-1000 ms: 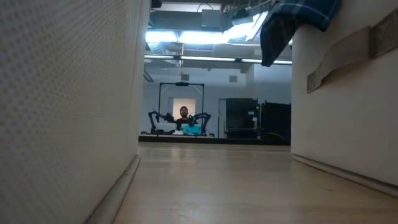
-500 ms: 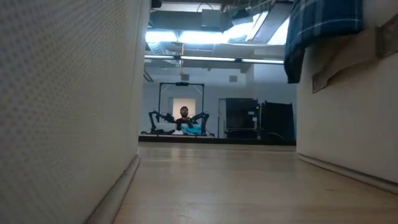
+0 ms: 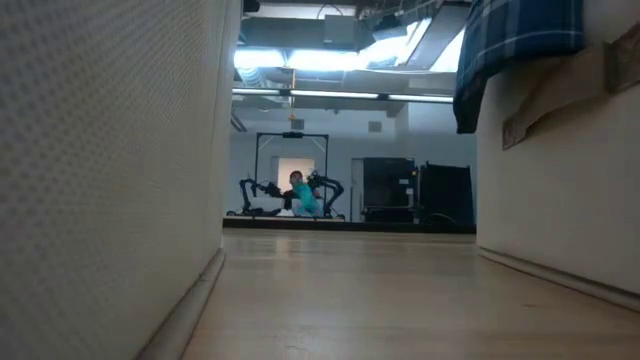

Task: Sort clothes
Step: Put the blue checkered shirt into the right laundry organizer

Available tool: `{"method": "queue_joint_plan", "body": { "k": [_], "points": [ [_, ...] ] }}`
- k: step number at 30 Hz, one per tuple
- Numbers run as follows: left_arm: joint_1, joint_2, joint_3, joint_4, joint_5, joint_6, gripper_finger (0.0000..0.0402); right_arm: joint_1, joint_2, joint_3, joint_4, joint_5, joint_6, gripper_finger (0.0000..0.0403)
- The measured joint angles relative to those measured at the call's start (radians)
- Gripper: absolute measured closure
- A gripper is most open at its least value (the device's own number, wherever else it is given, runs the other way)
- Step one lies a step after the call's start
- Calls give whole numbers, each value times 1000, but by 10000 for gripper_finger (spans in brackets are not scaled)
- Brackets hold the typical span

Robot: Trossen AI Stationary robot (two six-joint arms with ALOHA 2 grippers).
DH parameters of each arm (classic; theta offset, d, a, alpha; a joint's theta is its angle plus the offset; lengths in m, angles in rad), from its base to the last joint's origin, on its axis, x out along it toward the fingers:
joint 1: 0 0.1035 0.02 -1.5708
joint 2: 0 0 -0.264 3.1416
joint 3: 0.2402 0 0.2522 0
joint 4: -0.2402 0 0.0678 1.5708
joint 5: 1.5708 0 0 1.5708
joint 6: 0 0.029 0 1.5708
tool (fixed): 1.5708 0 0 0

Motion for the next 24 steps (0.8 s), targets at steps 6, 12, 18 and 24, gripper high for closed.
{"method": "queue_joint_plan", "body": {
  "k": [6,12,18,24],
  "points": [
    [0,0,0,0,0,0,150,-36,34,-13,22,61,-108,260],
    [0,0,0,0,0,-1,150,-115,95,-13,45,-32,-112,192],
    [0,0,0,0,0,-5,150,-203,193,-13,75,-123,-240,97],
    [0,0,0,-1,0,-3,150,-244,270,-12,171,-213,-401,51]
  ]
}}
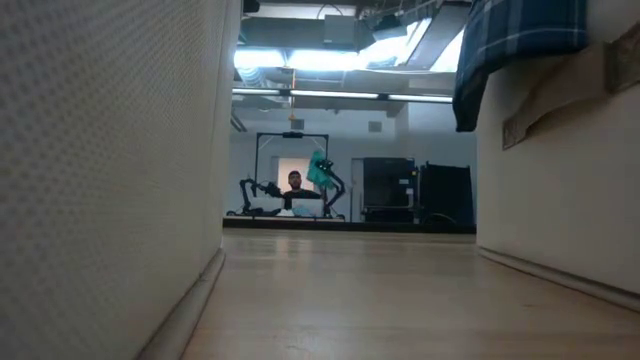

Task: Sort clothes
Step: Put the blue checkered shirt into the right laundry organizer

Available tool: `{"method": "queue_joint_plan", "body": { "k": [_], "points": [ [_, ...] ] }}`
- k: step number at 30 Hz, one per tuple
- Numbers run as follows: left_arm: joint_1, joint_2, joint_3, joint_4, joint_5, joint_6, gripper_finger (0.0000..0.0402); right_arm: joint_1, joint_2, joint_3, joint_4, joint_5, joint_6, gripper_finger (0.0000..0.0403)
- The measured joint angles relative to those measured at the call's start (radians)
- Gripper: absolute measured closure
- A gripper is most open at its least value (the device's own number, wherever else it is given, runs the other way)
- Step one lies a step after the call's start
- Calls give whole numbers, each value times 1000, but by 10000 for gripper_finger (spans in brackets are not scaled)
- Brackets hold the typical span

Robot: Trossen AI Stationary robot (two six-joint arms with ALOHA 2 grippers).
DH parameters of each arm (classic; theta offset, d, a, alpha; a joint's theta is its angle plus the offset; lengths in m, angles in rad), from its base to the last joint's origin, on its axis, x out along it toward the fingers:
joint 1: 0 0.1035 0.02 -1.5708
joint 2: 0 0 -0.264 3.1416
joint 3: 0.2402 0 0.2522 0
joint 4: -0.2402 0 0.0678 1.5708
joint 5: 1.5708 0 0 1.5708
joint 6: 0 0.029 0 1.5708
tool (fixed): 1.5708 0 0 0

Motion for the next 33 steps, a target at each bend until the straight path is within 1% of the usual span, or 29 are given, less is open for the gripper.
{"method": "queue_joint_plan", "body": {
  "k": [3,8,11,13,16,19,23,24,25,26,29,33],
  "points": [
    [0,0,0,0,0,1,150,-9,34,0,1,-4,-25,44],
    [0,0,0,-1,0,0,150,-36,95,0,-43,4,-44,44],
    [0,0,0,-3,0,-1,150,-52,126,0,-53,-13,-24,57],
    [0,0,0,-2,0,0,150,-60,143,0,-49,-30,-26,79],
    [0,0,0,-2,0,1,150,-62,159,0,-66,-36,-27,137],
    [0,0,0,-2,0,2,150,-62,162,0,-134,-79,1,220],
    [0,0,0,-3,0,1,150,-55,162,0,-231,-163,64,346],
    [0,0,0,-3,0,1,150,-46,161,0,-247,-171,72,372],
    [0,0,0,-3,0,1,150,-38,160,0,-254,-171,79,386],
    [0,0,0,-3,0,1,150,-30,160,0,-254,-171,79,389],
    [0,0,0,-3,0,1,150,-26,159,-29,-206,-172,80,368],
    [0,0,0,-3,0,-1,150,-29,159,-111,-127,-251,81,358]
  ]
}}
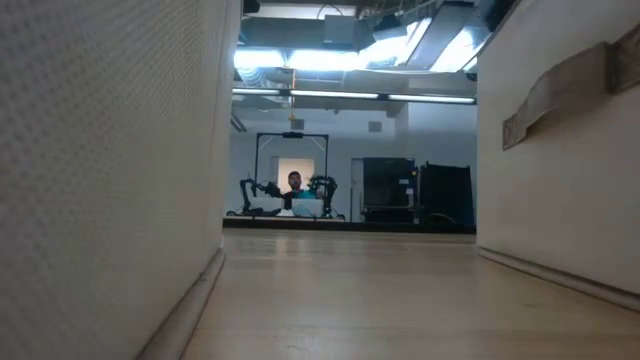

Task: Sort clothes
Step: Put the blue checkered shirt into the right laundry organizer, then adjust the left laundry organizer

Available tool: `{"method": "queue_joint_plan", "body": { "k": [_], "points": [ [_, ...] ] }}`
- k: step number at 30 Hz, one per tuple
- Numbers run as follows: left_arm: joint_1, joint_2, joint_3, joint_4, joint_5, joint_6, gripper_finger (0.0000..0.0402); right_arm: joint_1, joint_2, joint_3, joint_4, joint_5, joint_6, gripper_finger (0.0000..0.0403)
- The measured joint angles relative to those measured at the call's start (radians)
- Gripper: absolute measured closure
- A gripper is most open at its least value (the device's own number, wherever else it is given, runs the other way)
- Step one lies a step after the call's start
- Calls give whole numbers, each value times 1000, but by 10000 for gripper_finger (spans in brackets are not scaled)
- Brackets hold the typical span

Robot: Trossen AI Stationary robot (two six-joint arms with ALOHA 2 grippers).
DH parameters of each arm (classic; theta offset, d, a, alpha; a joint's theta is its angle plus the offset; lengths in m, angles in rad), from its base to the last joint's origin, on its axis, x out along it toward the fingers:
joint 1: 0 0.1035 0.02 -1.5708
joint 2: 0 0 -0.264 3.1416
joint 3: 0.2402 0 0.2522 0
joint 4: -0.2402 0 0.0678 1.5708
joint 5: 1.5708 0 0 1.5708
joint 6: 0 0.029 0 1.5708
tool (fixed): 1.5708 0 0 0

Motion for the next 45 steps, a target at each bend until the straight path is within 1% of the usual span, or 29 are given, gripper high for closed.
{"method": "queue_joint_plan", "body": {
  "k": [2,6,9,12,15,19,23,27,30,34,36,38,41,42,43,45],
  "points": [
    [0,0,0,0,0,0,150,2,0,-52,42,-43,0,364],
    [0,0,0,0,0,2,150,2,-2,-146,113,-60,4,380],
    [0,0,0,0,0,2,150,0,-4,-191,147,-40,4,385],
    [0,0,0,0,0,3,150,-4,-3,-198,147,1,11,380],
    [0,0,0,0,0,3,150,-8,-1,-181,127,-8,28,347],
    [0,0,0,1,0,3,150,-7,2,-122,68,-35,29,273],
    [0,0,0,1,0,3,150,-7,4,-1,-50,-74,5,204],
    [0,0,0,6,0,2,150,-5,4,148,-190,-77,-30,166],
    [0,0,0,10,0,3,150,-5,2,258,-260,-26,-50,152],
    [0,0,0,30,0,22,150,-2,-20,349,-251,48,-95,148],
    [0,0,0,38,0,19,150,8,-43,363,-239,75,-99,149],
    [8,0,0,40,1,4,150,28,-60,363,-234,127,-100,150],
    [28,0,0,40,2,-39,150,81,-81,363,-234,246,-92,150],
    [34,0,0,39,16,-45,150,102,-88,363,-234,299,-86,150],
    [41,0,0,39,55,-49,150,122,-93,363,-235,353,-81,150],
    [55,0,9,35,174,-54,150,160,-95,363,-234,449,-77,150]
  ]
}}
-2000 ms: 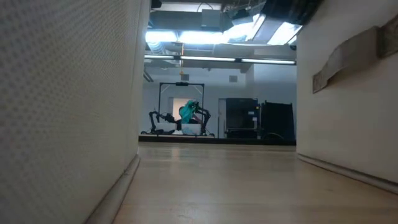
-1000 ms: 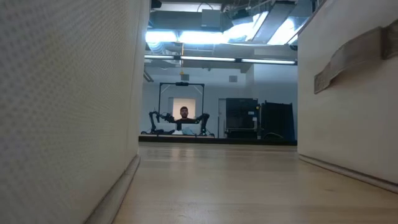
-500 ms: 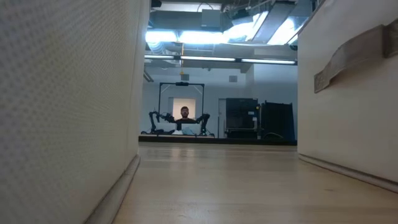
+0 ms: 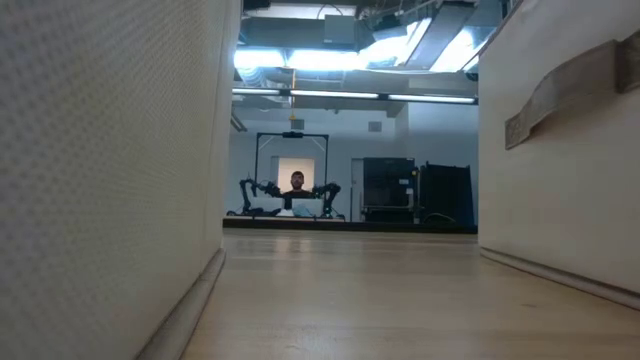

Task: Sort clothes
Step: Adjust the left laundry organizer

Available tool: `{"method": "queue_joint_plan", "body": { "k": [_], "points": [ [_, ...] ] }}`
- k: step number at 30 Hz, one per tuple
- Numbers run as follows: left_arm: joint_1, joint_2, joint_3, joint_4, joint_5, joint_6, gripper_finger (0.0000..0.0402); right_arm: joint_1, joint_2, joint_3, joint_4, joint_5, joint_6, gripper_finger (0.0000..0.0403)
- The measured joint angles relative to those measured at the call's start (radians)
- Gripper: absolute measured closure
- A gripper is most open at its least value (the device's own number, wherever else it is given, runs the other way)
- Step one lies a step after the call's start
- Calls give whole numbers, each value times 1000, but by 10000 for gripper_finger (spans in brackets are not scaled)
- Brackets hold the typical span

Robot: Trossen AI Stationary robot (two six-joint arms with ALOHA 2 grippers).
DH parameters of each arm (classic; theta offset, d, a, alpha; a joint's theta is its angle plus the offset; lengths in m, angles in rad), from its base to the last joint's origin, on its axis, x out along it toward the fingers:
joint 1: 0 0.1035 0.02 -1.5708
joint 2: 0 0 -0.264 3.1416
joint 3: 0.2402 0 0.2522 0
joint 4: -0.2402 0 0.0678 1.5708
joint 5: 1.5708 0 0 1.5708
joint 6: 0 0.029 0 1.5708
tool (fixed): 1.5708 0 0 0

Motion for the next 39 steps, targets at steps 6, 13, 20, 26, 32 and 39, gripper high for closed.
{"method": "queue_joint_plan", "body": {
  "k": [6,13,20,26,32,39],
  "points": [
    [-64,32,115,-179,134,-49,162,65,-1,-13,6,159,1,150],
    [-240,182,366,-539,47,-130,201,62,-1,-127,19,254,0,150],
    [-312,309,605,-1045,45,-511,224,50,-1,-221,109,280,2,150],
    [-408,344,648,-1164,183,-767,246,50,-1,-227,122,299,-2,150],
    [-518,349,648,-1392,290,-1134,272,50,-1,-227,121,324,-2,150],
    [-653,349,648,-1473,383,-1411,290,50,-1,-227,122,324,-6,150]
  ]
}}
